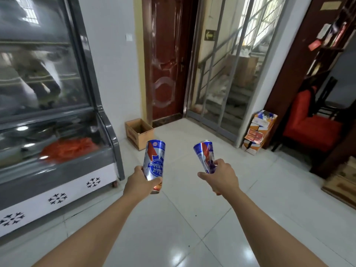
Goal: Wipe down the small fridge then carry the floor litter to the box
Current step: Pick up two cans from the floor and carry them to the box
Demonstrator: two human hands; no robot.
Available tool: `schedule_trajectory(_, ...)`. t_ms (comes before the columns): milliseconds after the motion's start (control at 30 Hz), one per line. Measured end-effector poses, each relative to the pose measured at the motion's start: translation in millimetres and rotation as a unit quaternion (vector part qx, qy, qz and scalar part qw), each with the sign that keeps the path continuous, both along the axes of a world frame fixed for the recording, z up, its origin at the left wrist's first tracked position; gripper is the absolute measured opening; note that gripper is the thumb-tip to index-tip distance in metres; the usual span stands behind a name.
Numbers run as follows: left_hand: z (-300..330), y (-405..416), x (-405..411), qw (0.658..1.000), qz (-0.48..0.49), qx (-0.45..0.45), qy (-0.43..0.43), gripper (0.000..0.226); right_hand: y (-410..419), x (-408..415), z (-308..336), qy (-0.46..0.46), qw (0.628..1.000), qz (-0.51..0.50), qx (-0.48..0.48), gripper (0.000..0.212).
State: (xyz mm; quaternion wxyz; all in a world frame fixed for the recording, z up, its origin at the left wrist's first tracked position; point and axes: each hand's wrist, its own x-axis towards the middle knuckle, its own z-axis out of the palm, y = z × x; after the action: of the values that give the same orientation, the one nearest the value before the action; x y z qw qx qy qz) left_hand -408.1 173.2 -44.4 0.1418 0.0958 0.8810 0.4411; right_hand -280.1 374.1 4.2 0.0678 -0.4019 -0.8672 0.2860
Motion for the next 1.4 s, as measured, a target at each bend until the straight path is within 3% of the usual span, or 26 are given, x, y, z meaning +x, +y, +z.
schedule_trajectory(233,-0.8,106.7,-124.6,1.000,0.018,0.023,0.007,0.069,112.0,-143.7,-15.1,0.001,0.999,0.042,0.001,0.073)
schedule_trajectory(467,5.6,195.6,-250.4,0.995,0.097,0.019,-0.003,0.071,219.4,-311.4,-9.9,0.002,0.993,0.115,-0.007,0.072)
schedule_trajectory(933,-20.7,306.6,-541.2,0.983,0.183,0.028,0.005,0.069,347.5,-638.1,-41.9,-0.027,0.984,0.170,0.041,0.077)
schedule_trajectory(1200,-27.4,375.5,-716.0,0.982,0.187,-0.011,-0.005,0.068,409.7,-815.5,-50.0,-0.030,0.985,0.166,0.016,0.076)
schedule_trajectory(1400,-42.1,413.2,-839.1,0.974,0.222,-0.045,-0.014,0.068,446.4,-957.9,-62.7,-0.026,0.975,0.221,0.018,0.070)
